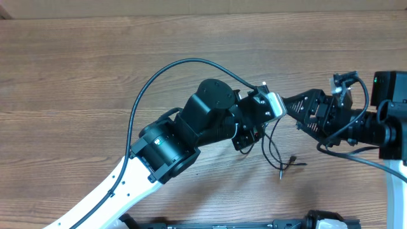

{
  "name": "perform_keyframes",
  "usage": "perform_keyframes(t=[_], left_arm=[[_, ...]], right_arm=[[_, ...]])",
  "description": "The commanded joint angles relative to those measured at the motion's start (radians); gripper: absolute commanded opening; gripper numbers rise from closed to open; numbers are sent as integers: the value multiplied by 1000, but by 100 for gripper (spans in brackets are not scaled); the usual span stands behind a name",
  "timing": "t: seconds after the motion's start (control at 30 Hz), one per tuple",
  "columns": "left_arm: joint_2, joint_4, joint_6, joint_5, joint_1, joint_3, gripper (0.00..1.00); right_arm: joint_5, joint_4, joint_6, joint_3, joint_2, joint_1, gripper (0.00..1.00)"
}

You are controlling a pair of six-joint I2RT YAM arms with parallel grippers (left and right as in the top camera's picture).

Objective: Untangle cables

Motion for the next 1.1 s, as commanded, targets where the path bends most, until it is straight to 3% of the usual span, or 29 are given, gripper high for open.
perform_keyframes(t=[0.0,0.2,0.4,0.63,0.87,1.07], left_arm=[[-66,19,-24,-10,-6,4,4],[-69,12,-40,-103,-6,4,4],[-69,-42,-147,-329,-5,4,4],[-68,-8,-158,-141,-6,4,4],[-67,32,-159,-52,-6,4,4],[-67,182,-211,46,-6,4,4]], right_arm=[[19,2,3,6,17,3,93],[19,1,3,6,17,3,93],[14,-14,2,6,17,3,93],[-24,-8,2,6,17,3,93],[-49,-2,-2,6,17,4,93],[-48,-2,-9,6,17,4,92]])
